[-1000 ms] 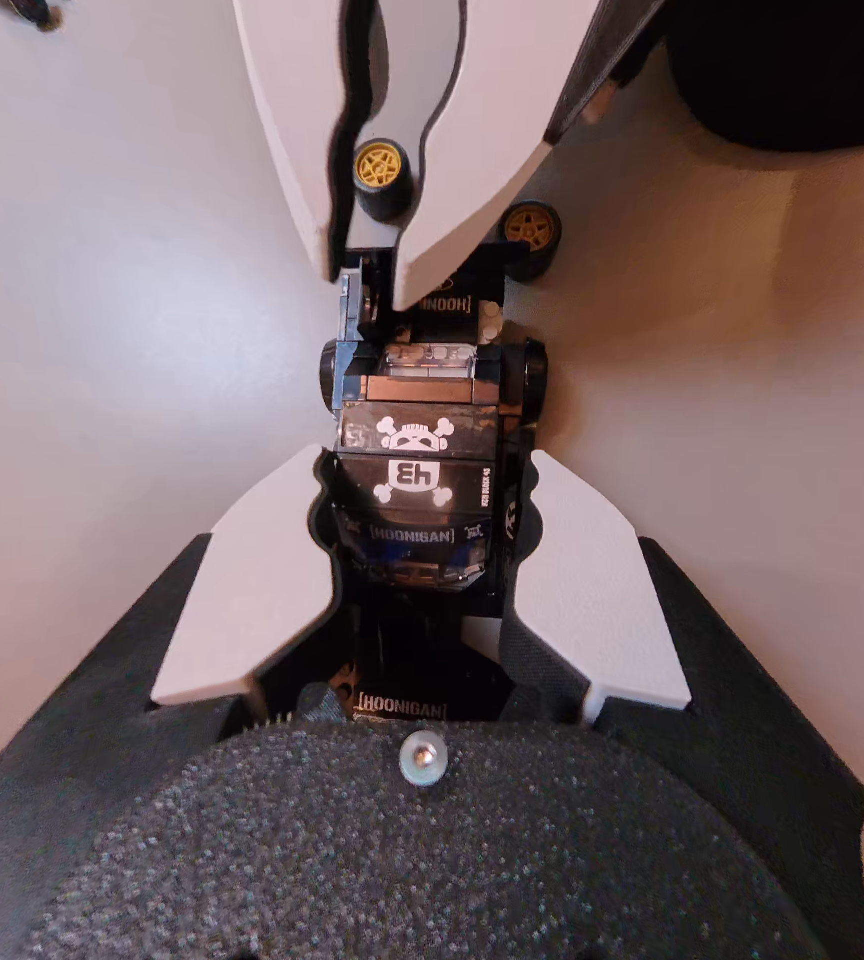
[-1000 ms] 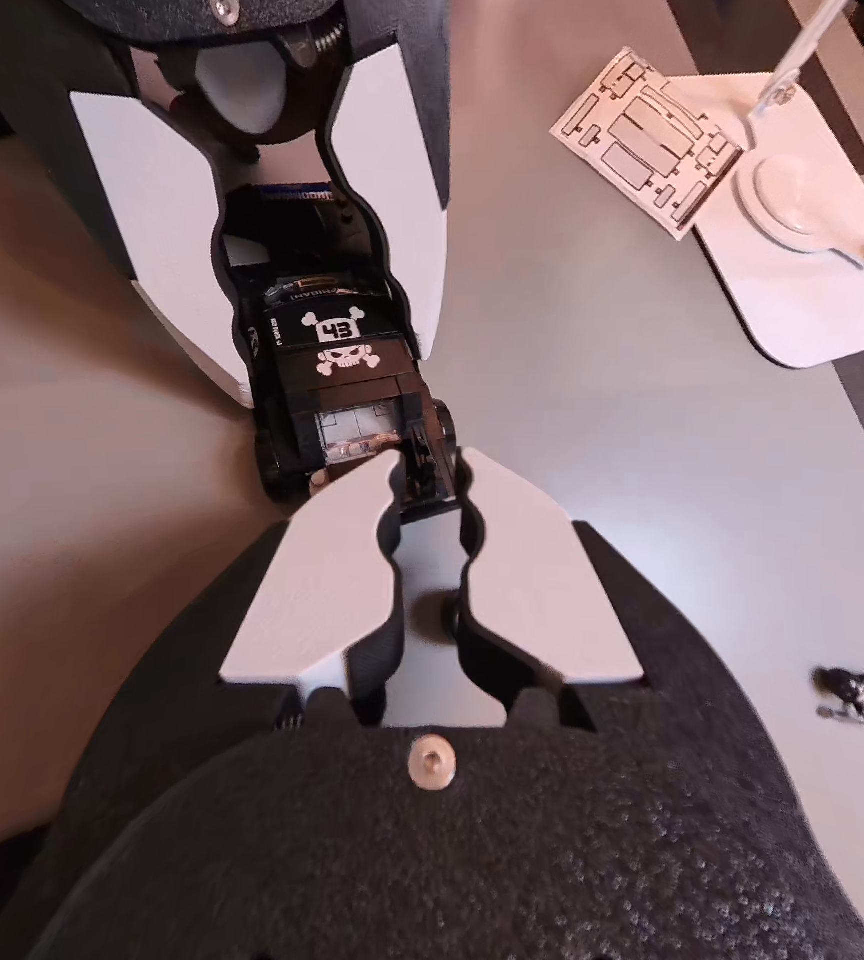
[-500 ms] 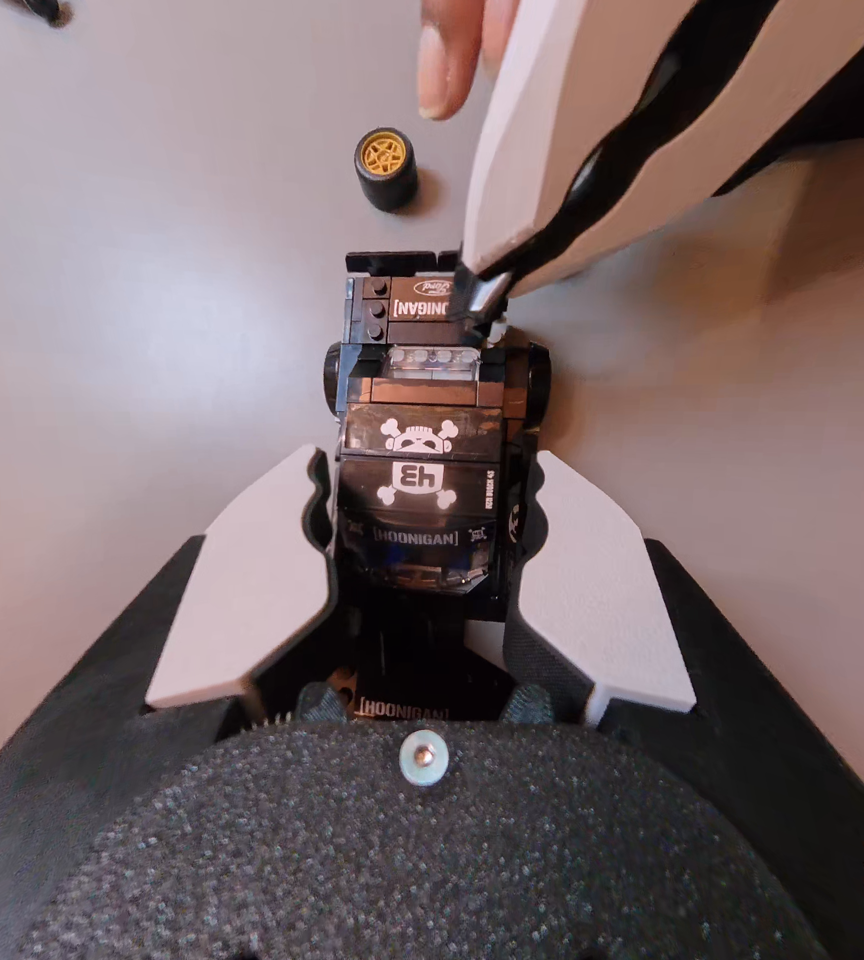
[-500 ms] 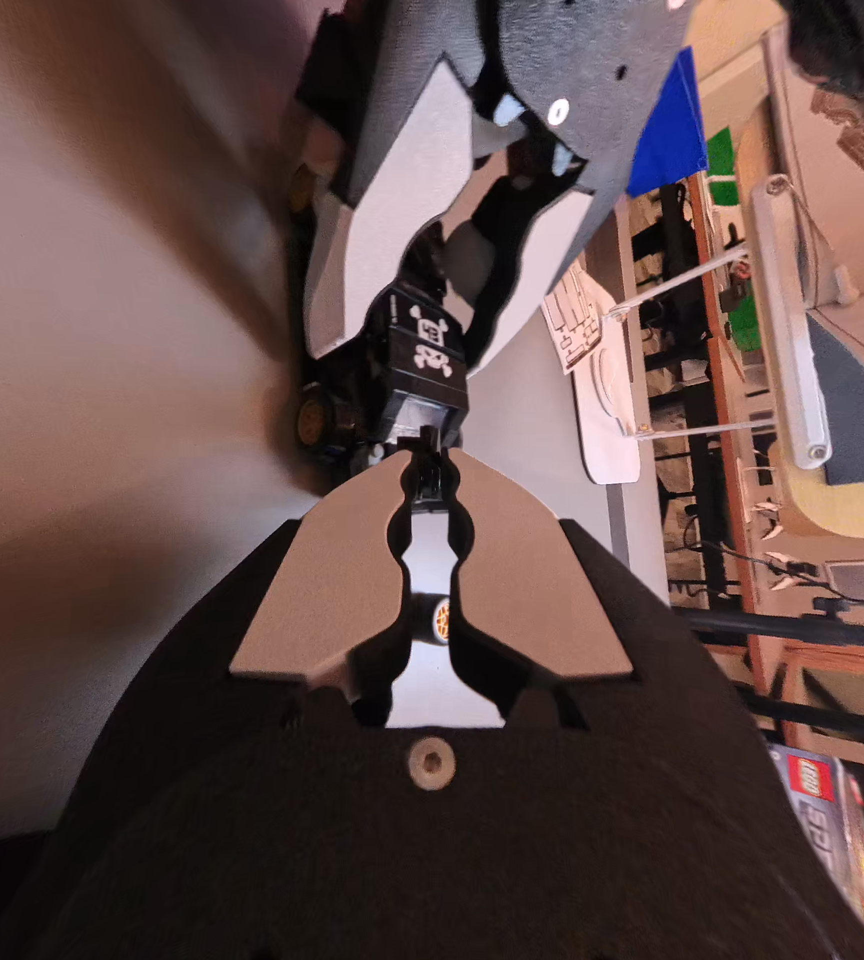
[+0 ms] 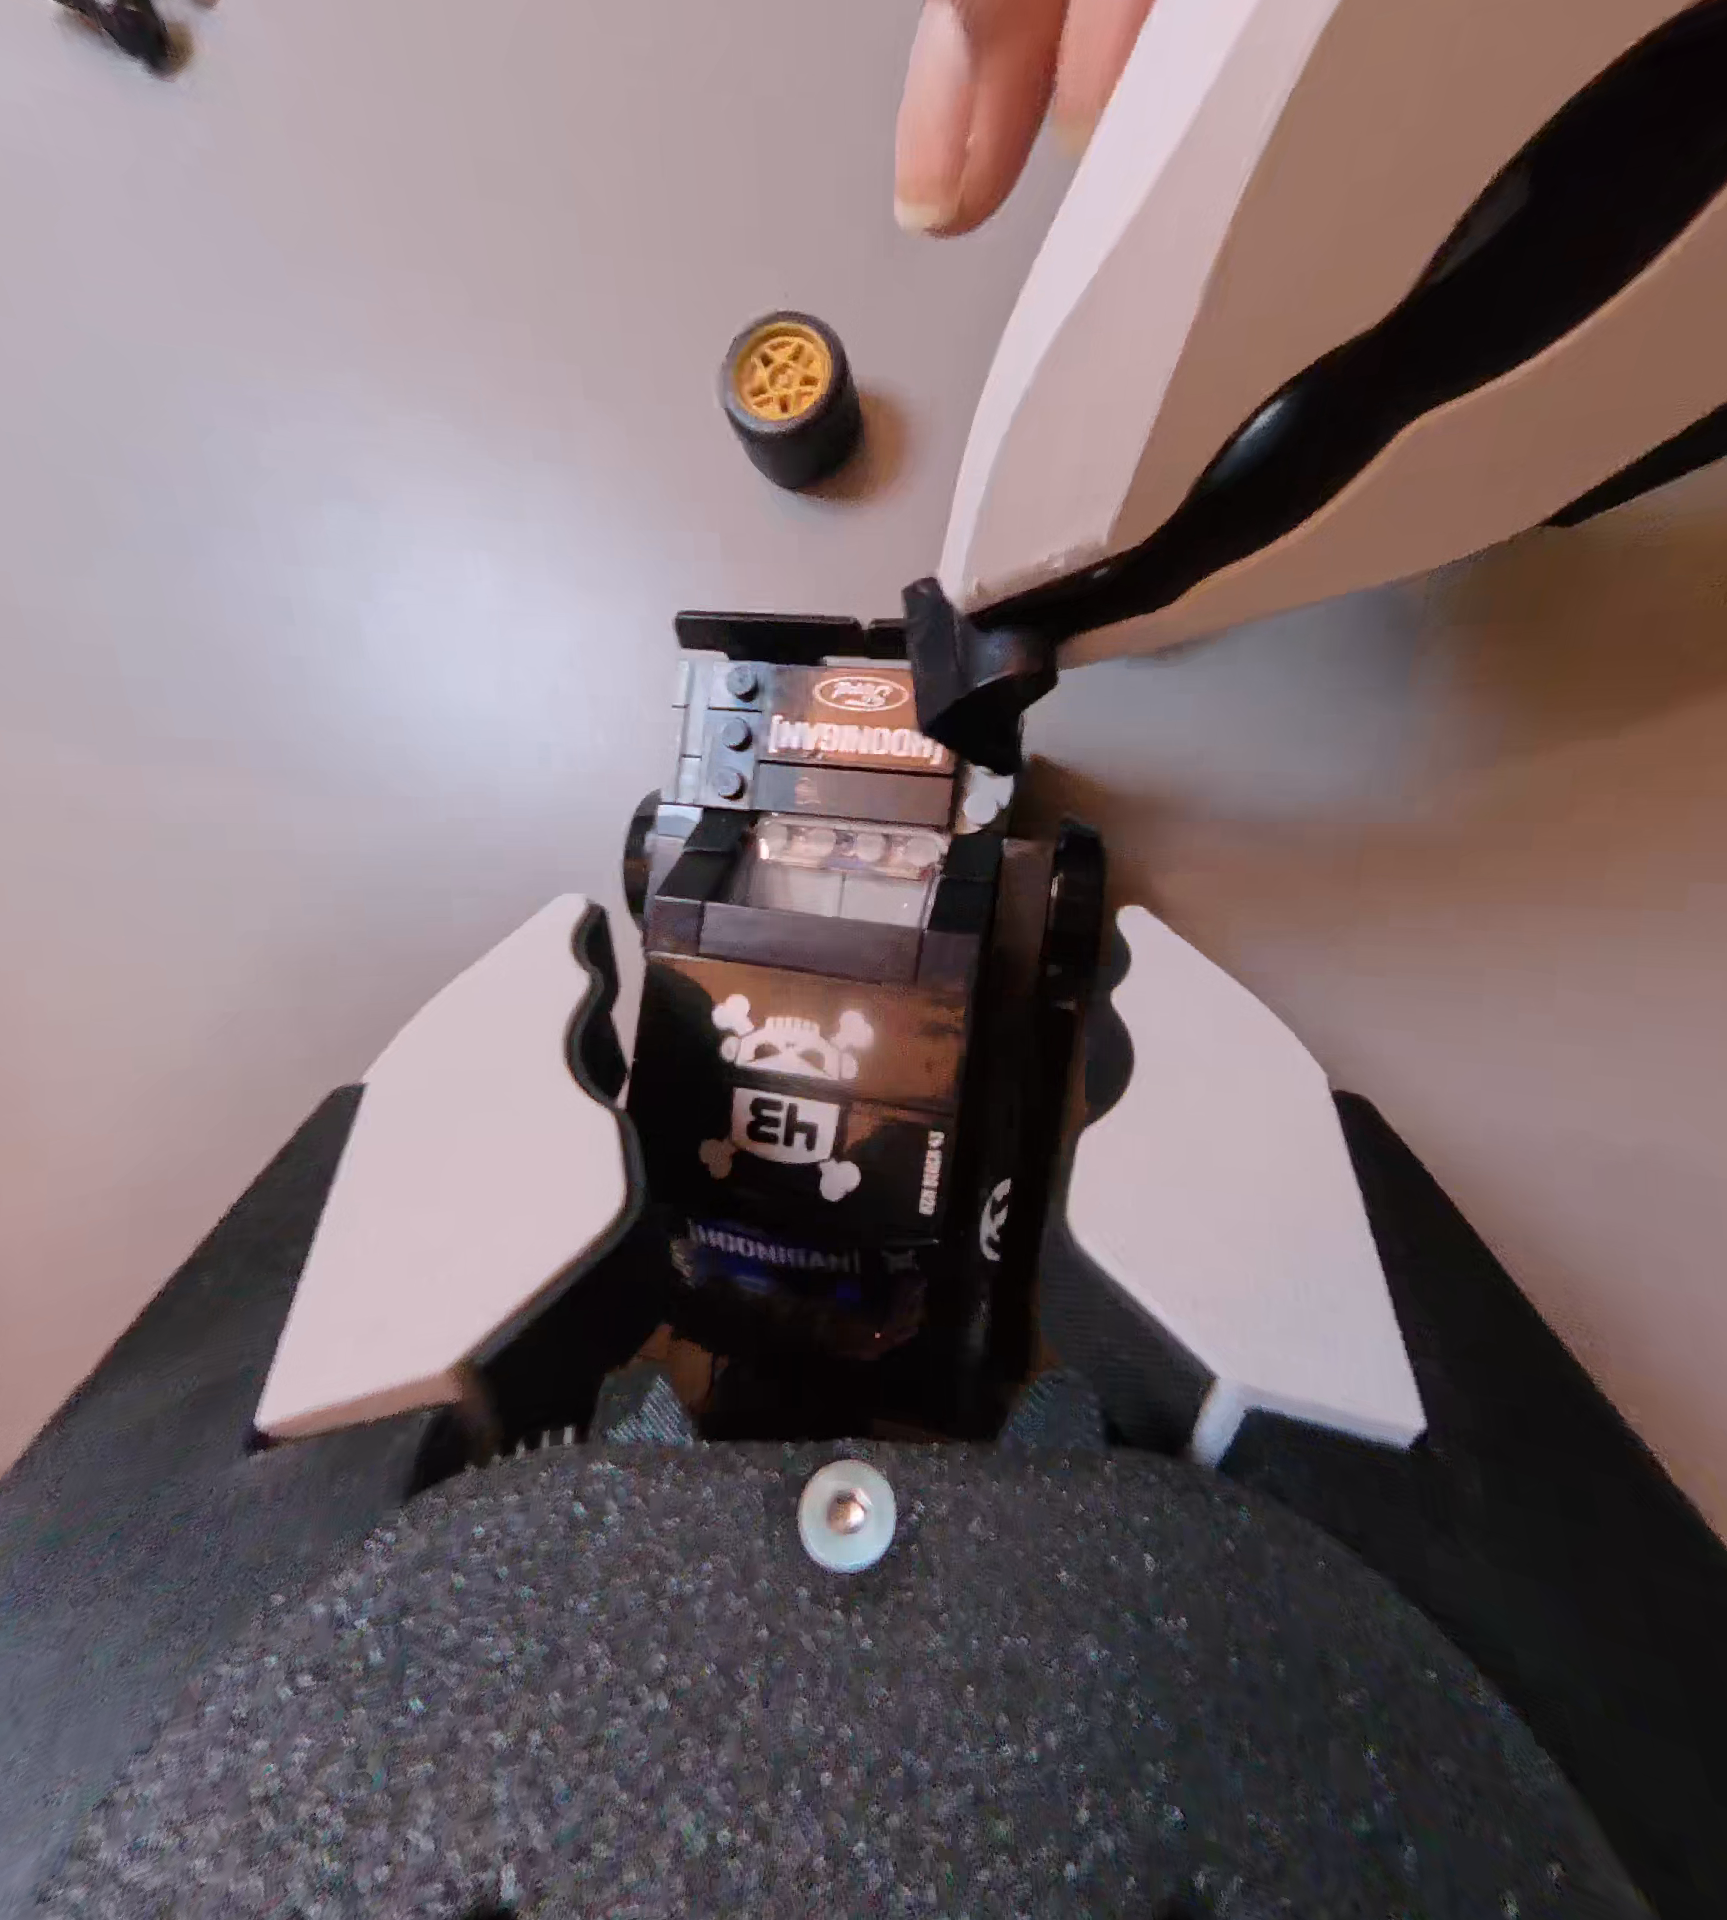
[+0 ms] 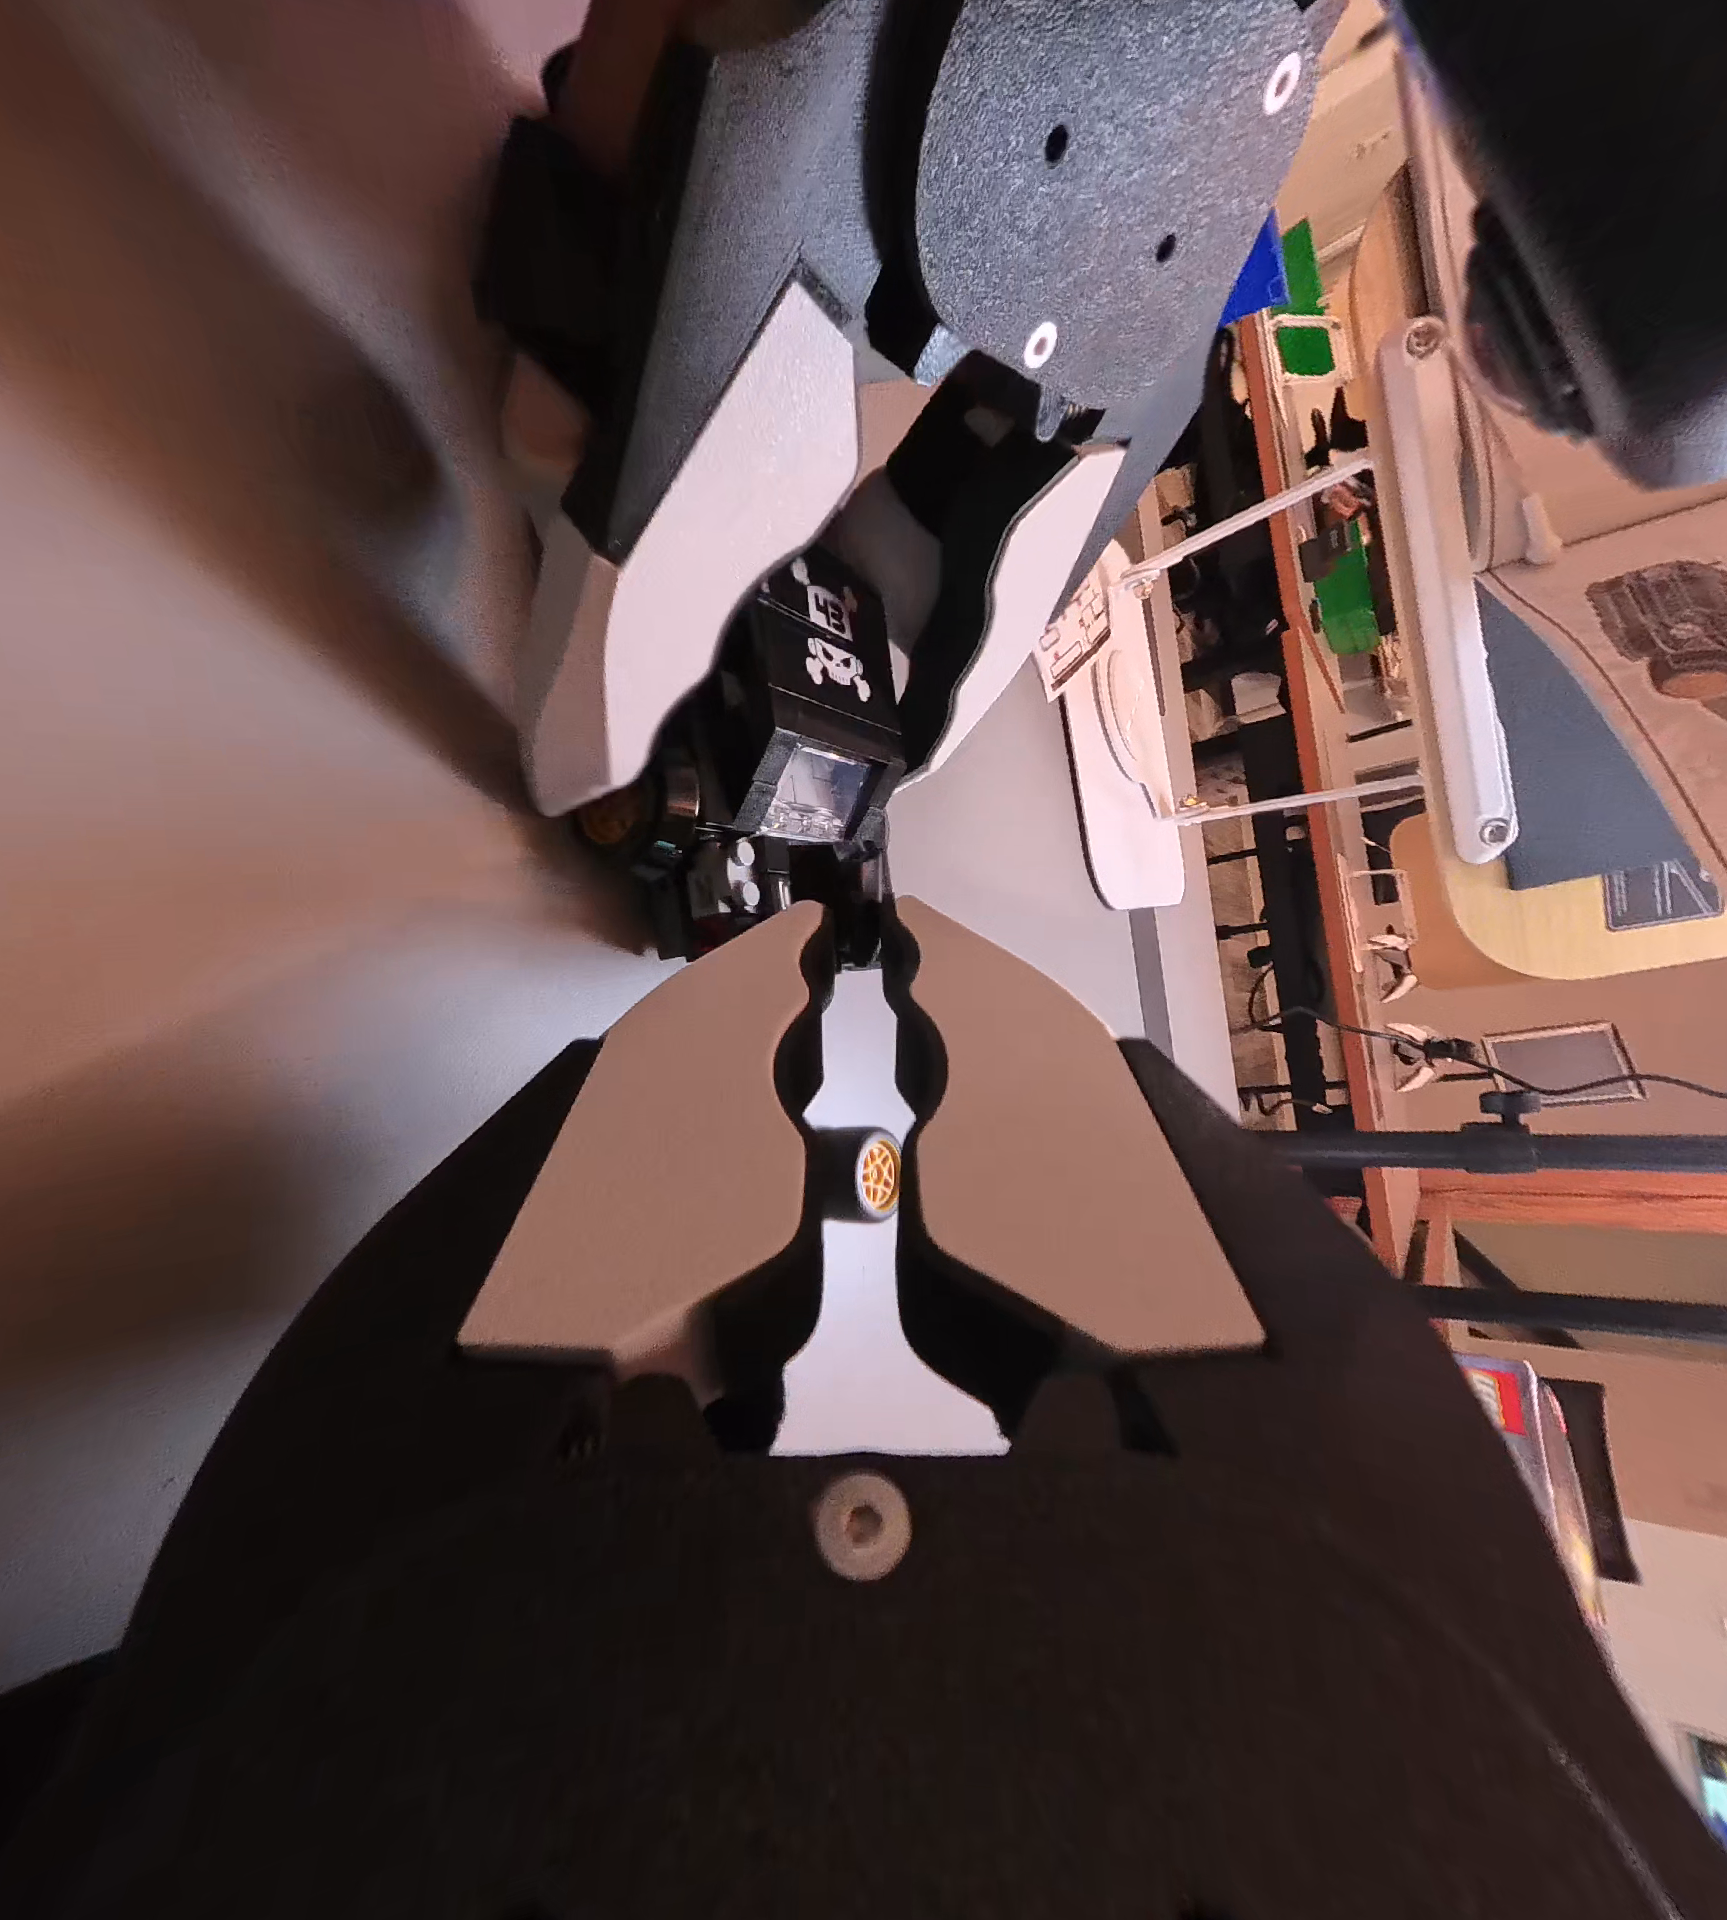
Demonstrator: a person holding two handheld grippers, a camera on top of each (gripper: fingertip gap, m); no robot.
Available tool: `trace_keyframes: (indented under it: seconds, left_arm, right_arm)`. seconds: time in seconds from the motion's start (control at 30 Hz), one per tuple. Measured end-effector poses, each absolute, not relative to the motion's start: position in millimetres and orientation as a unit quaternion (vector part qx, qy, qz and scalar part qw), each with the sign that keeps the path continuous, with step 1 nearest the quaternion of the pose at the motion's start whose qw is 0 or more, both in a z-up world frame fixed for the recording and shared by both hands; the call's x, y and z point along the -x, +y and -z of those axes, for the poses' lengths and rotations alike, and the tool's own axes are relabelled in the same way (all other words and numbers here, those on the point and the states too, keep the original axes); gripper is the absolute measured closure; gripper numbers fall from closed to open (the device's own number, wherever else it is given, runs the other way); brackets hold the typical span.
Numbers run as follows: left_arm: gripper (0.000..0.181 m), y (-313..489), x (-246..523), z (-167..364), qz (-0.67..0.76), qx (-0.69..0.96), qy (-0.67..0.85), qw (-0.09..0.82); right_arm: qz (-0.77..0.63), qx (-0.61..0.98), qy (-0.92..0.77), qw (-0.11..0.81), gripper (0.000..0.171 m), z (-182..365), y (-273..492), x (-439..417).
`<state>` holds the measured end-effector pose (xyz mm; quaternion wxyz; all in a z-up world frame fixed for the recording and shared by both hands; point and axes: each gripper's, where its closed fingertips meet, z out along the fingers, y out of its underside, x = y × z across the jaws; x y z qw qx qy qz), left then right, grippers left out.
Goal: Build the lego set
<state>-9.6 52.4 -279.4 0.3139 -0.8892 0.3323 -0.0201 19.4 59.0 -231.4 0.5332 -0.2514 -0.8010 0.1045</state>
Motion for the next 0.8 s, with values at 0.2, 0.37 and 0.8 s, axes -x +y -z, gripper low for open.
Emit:
trace_keyframes:
  seconds: [0.2,0.37,0.8]
  left_arm:
    - [0.097,51.7,10.9,278.9,0.013,0.887,0.339,0.313]
    - [0.097,51.7,10.6,279.4,0.018,0.886,0.341,0.312]
    - [0.097,51.4,10.7,279.5,0.019,0.885,0.341,0.315]
  right_arm:
    - [-0.102,0.255,-0.790,0.548,0.163,229.9,60.0,-22.7]
    - [-0.081,0.243,-0.793,0.553,0.163,231.9,57.9,-20.4]
    - [-0.013,0.184,-0.825,0.534,0.161,244.1,48.2,-18.3]
